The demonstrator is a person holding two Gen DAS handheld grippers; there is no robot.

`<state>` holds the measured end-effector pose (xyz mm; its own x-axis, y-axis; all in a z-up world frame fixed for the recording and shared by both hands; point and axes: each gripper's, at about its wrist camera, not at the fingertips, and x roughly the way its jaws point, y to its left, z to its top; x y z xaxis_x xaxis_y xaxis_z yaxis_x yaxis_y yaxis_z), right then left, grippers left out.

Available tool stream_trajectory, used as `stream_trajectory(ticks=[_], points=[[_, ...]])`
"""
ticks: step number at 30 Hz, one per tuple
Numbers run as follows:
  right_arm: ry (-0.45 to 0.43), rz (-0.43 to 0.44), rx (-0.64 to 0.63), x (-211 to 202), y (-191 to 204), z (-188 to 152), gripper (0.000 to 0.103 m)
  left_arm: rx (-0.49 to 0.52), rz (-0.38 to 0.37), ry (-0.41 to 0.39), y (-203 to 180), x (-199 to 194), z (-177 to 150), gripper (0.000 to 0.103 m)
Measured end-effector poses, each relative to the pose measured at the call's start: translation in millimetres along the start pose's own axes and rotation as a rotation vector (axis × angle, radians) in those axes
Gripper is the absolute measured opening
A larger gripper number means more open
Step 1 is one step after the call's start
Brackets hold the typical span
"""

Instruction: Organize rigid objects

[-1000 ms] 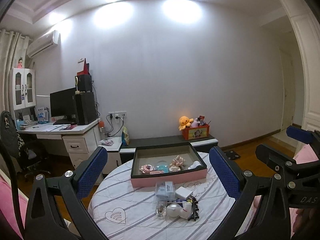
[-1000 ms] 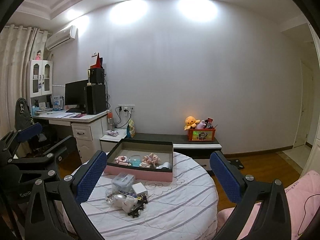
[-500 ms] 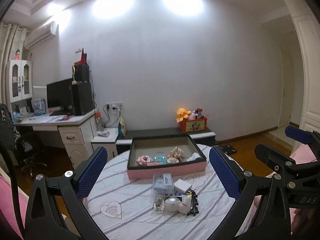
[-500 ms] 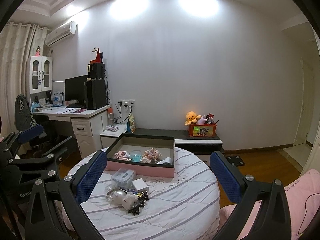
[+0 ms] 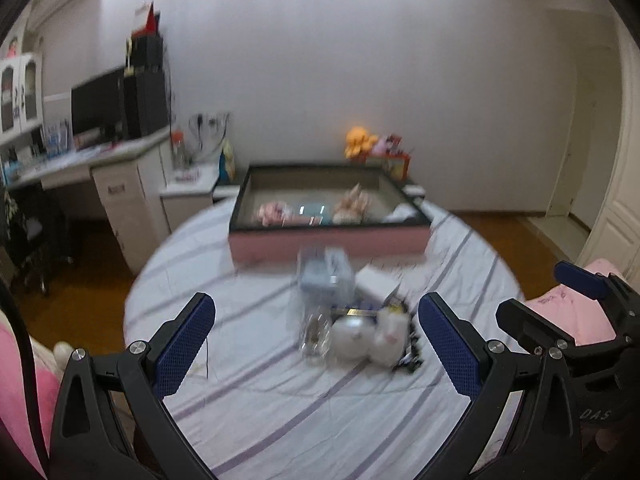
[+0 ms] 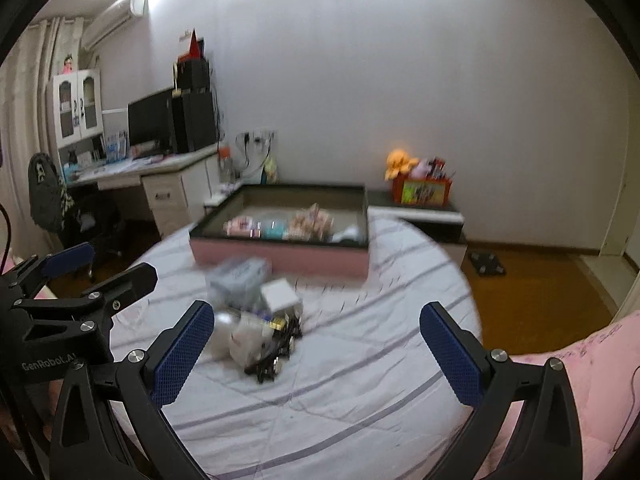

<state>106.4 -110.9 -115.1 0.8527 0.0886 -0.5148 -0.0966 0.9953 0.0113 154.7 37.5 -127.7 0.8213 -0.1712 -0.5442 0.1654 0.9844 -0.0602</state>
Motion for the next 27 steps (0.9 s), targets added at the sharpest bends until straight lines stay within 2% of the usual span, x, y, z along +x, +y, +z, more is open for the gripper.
stream_trajectory(ticks=[7,12,22,23,26,27], points=[[0.106,0.021,0.004,47.4,3.4,-19.4,0.103,-0.006,0.021,0.119,15.5,45.0,-22.3,0.103],[0.135,0.013,0.021,64.2,-0.2,-23.9,0.103,-0.036,0.011,0.196,25.5,73.9,-29.6,0.103],[0.182,0.004,0.023,88.0,-5.1,-25.9,0.103,-0.074,0.015,0.269,41.1,106.8,-33.6,0.102],[0.185,0.000,0.022,89.9,-5.9,-26.0,0.103,-0.079,0.016,0.278,41.7,110.7,-33.4,0.100],[0.190,-0.002,0.023,93.7,-8.3,-26.1,0.103,-0.063,-0.002,0.299,35.3,122.6,-31.4,0.088],[0.194,-0.004,0.025,95.6,-9.7,-26.2,0.103,-0.053,-0.010,0.302,32.1,126.2,-30.3,0.080]])
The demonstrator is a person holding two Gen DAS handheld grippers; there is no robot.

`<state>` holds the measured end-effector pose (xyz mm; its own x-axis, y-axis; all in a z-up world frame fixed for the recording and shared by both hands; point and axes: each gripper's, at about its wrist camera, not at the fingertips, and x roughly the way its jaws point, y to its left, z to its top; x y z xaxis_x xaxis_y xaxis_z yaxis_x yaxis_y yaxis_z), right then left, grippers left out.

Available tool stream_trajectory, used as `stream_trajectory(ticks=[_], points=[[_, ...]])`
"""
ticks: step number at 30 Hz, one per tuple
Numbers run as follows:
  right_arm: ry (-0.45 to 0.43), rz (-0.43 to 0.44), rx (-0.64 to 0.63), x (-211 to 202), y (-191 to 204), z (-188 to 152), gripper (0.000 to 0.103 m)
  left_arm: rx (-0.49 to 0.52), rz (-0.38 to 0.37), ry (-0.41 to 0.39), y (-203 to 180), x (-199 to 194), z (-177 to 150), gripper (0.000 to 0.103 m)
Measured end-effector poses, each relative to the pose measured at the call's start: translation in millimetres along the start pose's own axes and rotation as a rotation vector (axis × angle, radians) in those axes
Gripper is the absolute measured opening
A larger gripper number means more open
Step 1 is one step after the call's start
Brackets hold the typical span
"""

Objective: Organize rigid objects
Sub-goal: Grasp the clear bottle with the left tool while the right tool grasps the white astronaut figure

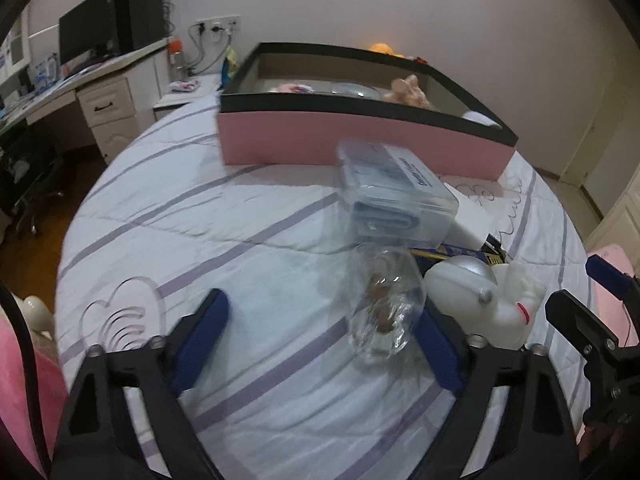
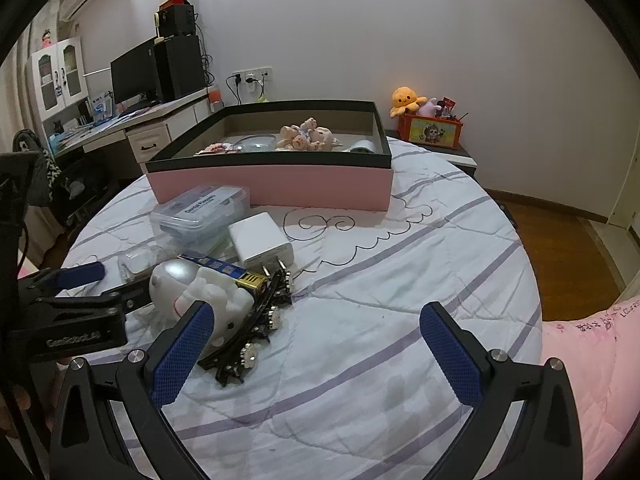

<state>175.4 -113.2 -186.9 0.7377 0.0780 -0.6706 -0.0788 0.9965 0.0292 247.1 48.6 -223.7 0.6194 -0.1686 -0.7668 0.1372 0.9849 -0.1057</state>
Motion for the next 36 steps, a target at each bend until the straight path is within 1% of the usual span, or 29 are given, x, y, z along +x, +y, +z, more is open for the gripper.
stream_trajectory(ticks=[1,2,3,4,5,6,7,9,12,15,20,23,26,29,31,32,35,36], points=[[0.001,0.000,0.001,0.9,-0.6,0.3,0.103,0.008,-0.003,0.004,-2.0,1.7,1.1,0.072],[0.002,-0.001,0.004,2.0,-1.7,0.8,0.103,0.021,0.004,0.007,-4.7,3.7,2.8,0.069],[0.003,-0.003,0.006,3.1,-3.0,1.3,0.103,0.035,0.012,0.006,-7.7,4.6,4.3,0.064],[0.003,0.000,0.009,3.5,-4.2,1.8,0.103,0.052,0.010,0.004,-10.9,5.0,4.8,0.054],[0.002,0.000,0.009,2.9,-4.2,1.8,0.103,0.065,0.004,0.002,-13.4,5.1,6.0,0.047],[0.002,-0.001,0.007,3.4,-4.1,2.3,0.103,0.075,-0.009,0.002,-15.5,5.1,5.9,0.030],[0.003,-0.002,0.007,4.2,-4.1,2.4,0.103,0.081,-0.015,0.001,-17.3,4.5,5.2,0.031],[0.000,0.001,0.006,3.9,-2.4,2.6,0.103,0.086,-0.006,-0.008,-17.8,1.0,2.9,0.031],[-0.003,0.017,-0.004,2.0,3.5,3.6,0.103,0.053,-0.021,-0.019,-10.4,-9.5,-1.7,0.031],[-0.010,0.039,-0.023,0.5,14.8,5.6,0.103,0.039,0.003,-0.039,-1.7,-22.3,-6.9,0.031],[-0.019,0.072,-0.064,-1.2,38.8,6.1,0.103,0.003,0.026,-0.050,18.4,-36.4,-15.1,0.031],[-0.012,0.086,-0.086,-0.8,51.5,4.4,0.103,-0.012,0.023,-0.054,27.0,-41.0,-18.7,0.031],[-0.003,0.125,-0.101,1.5,63.3,2.5,0.103,-0.026,0.023,-0.064,32.5,-44.6,-20.2,0.031],[0.020,0.130,-0.120,10.6,74.5,0.7,0.103,-0.033,0.026,-0.063,36.4,-44.2,-21.7,0.031],[0.033,0.148,-0.117,18.1,78.9,-0.1,0.102,-0.032,0.035,-0.065,39.6,-44.2,-23.6,0.031],[0.042,0.155,-0.113,22.2,80.9,-0.5,0.100,-0.038,0.027,-0.063,42.0,-44.2,-24.3,0.031],[0.064,0.168,-0.116,31.2,84.1,-0.6,0.082,-0.041,0.030,-0.066,44.6,-44.6,-25.2,0.031],[0.089,0.178,-0.117,37.9,85.6,-0.9,0.068,-0.042,0.026,-0.066,44.8,-44.6,-25.1,0.031]])
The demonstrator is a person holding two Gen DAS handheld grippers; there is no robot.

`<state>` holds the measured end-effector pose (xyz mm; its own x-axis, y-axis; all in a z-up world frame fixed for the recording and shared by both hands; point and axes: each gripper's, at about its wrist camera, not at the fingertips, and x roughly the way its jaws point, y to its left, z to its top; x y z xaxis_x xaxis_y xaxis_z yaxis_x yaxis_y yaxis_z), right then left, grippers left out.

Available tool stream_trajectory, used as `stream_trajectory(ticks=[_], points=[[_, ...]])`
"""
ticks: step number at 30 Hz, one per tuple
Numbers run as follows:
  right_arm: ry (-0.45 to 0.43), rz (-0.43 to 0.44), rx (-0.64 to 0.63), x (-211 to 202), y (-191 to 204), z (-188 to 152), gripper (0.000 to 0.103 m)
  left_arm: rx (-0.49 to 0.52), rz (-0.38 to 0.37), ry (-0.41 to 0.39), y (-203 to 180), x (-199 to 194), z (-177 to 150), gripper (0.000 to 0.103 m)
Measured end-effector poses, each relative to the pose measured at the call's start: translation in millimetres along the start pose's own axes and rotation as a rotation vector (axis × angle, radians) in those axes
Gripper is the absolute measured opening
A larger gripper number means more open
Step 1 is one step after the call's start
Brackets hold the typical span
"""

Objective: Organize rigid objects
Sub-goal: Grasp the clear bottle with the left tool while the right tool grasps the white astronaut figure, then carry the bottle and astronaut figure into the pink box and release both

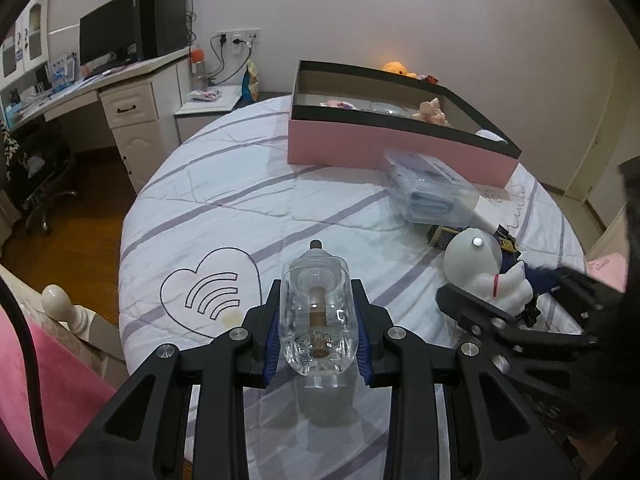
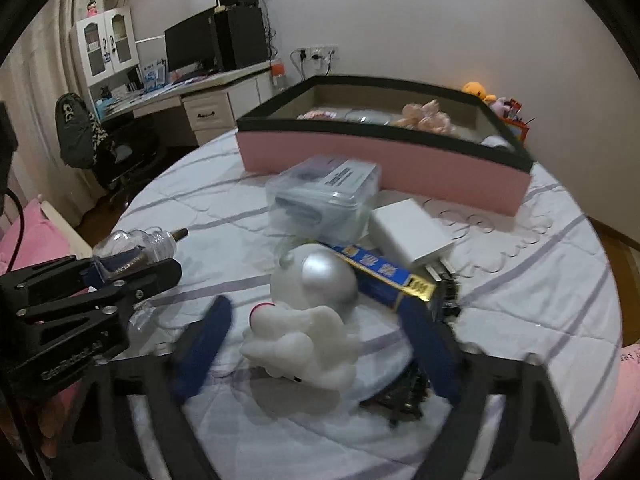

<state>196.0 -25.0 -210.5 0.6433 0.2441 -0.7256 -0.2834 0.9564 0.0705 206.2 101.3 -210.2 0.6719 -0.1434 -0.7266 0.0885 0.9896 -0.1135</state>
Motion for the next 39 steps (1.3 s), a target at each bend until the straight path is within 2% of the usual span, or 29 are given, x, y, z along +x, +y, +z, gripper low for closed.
stream_trajectory(ticks=[1,2,6,11,19,22,25,30,34,39], points=[[0.016,0.012,0.004,3.5,0.0,-1.0,0.056,-0.002,-0.004,-0.001,-0.2,0.1,0.3,0.031],[0.034,0.024,0.006,7.5,-0.6,-1.7,0.056,-0.001,-0.003,-0.003,-1.0,-0.1,0.3,0.031],[0.007,0.049,0.004,-0.4,-1.7,-4.6,0.056,0.012,-0.024,-0.020,-8.2,-4.7,4.8,0.031],[-0.055,0.058,0.020,-21.8,-8.3,-1.6,0.056,0.050,-0.101,-0.071,-29.3,-18.8,23.5,0.031],[-0.174,0.020,0.043,-54.0,-38.7,30.8,0.056,0.128,-0.176,-0.148,-67.3,-19.6,77.7,0.031],[-0.203,-0.002,0.047,-54.8,-50.6,49.5,0.056,0.157,-0.165,-0.171,-77.5,-9.5,101.6,0.031],[-0.223,-0.024,0.044,-46.0,-61.0,75.8,0.056,0.184,-0.136,-0.186,-85.6,6.6,132.8,0.031],[-0.203,-0.038,0.070,-10.9,-87.2,116.6,0.056,0.213,-0.119,-0.186,-89.9,44.6,173.3,0.031],[-0.155,-0.044,0.091,22.1,-101.5,131.8,0.056,0.235,-0.094,-0.163,-89.5,78.9,189.0,0.031],[-0.105,-0.084,0.094,54.0,-110.4,137.5,0.057,0.224,-0.075,-0.096,-82.1,114.8,190.9,0.031]])
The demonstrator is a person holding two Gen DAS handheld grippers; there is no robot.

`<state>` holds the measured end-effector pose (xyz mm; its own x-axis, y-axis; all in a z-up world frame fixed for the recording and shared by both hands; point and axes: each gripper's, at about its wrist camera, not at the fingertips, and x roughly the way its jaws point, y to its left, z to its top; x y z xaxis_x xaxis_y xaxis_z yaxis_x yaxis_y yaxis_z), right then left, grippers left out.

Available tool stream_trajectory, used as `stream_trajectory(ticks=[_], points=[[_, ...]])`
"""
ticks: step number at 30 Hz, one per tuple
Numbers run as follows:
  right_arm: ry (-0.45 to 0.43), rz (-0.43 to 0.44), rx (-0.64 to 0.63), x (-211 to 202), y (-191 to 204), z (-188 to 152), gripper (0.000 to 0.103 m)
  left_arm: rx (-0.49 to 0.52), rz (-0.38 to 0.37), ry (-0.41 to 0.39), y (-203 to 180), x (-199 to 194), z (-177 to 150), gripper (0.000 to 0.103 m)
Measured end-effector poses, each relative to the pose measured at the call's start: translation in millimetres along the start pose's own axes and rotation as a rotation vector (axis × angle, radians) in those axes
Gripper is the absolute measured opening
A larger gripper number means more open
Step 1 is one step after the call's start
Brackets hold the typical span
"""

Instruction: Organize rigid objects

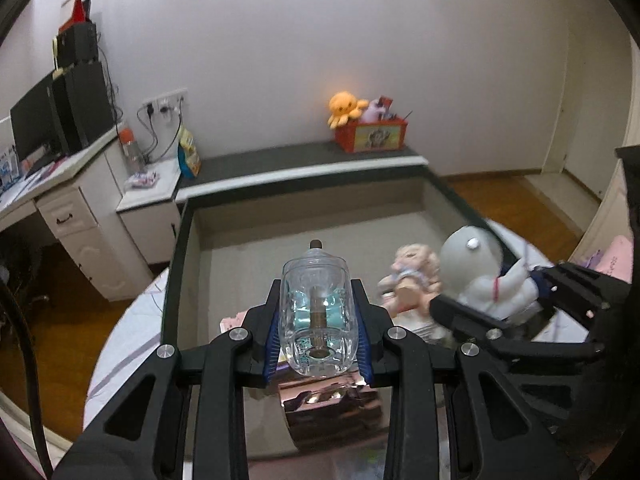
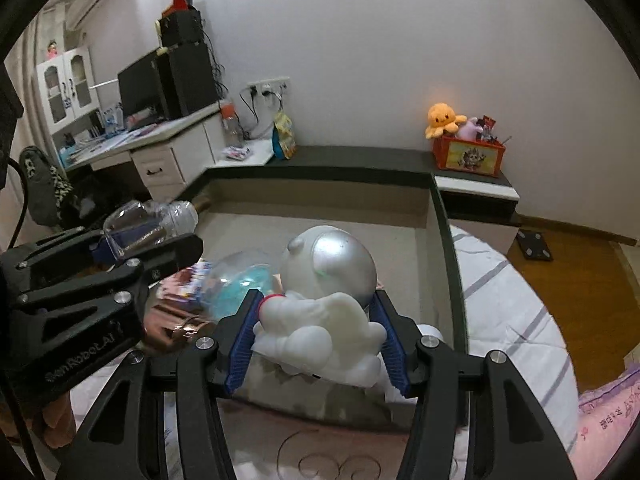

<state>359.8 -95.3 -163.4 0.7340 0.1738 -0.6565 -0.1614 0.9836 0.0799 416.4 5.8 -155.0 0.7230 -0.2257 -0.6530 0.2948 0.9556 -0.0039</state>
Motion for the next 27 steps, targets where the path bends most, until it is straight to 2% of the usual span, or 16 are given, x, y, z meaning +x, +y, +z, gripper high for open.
stream_trajectory(ticks=[2,3,4,5,7,9,11,13,14,20,24,27], points=[[0.008,-0.013,0.005,5.1,-2.6,-1.9,0.057,-0.014,0.002,0.023,2.8,8.1,-2.3,0.031],[0.011,-0.024,0.006,7.4,-3.1,-2.9,0.061,-0.024,0.004,0.029,4.9,10.4,-4.1,0.033],[0.014,-0.027,0.010,8.2,-4.6,-3.4,0.076,-0.029,0.007,0.033,6.3,11.8,-4.6,0.041],[0.013,-0.028,0.015,8.7,-4.7,-0.6,0.084,-0.039,0.015,0.034,8.4,10.9,-5.3,0.047],[0.001,-0.035,0.012,4.4,-4.4,-1.4,0.085,-0.052,0.027,0.017,12.1,5.3,-5.4,0.074],[-0.019,-0.047,0.013,-4.0,-5.4,-0.5,0.085,-0.073,0.029,-0.028,15.7,-12.8,-7.3,0.086],[-0.040,-0.055,0.022,-17.3,-6.9,1.0,0.085,-0.084,0.017,-0.081,16.5,-35.6,-9.8,0.091],[-0.075,-0.052,0.035,-36.3,-7.2,1.7,0.086,-0.090,0.028,-0.125,15.3,-55.5,-12.5,0.103],[-0.099,-0.054,0.039,-50.7,-5.6,1.3,0.086,-0.091,0.043,-0.148,14.1,-69.2,-15.2,0.103],[-0.206,-0.051,0.010,-123.5,9.1,-9.0,0.086,-0.096,0.025,-0.262,-2.7,-147.8,-31.3,0.103],[-0.287,-0.077,-0.031,-177.8,23.9,-23.5,0.086,-0.057,0.082,-0.355,-23.4,-203.3,-46.7,0.103],[-0.331,-0.098,-0.053,-213.1,33.5,-34.9,0.086,-0.038,0.110,-0.392,-36.6,-234.2,-58.7,0.103]])
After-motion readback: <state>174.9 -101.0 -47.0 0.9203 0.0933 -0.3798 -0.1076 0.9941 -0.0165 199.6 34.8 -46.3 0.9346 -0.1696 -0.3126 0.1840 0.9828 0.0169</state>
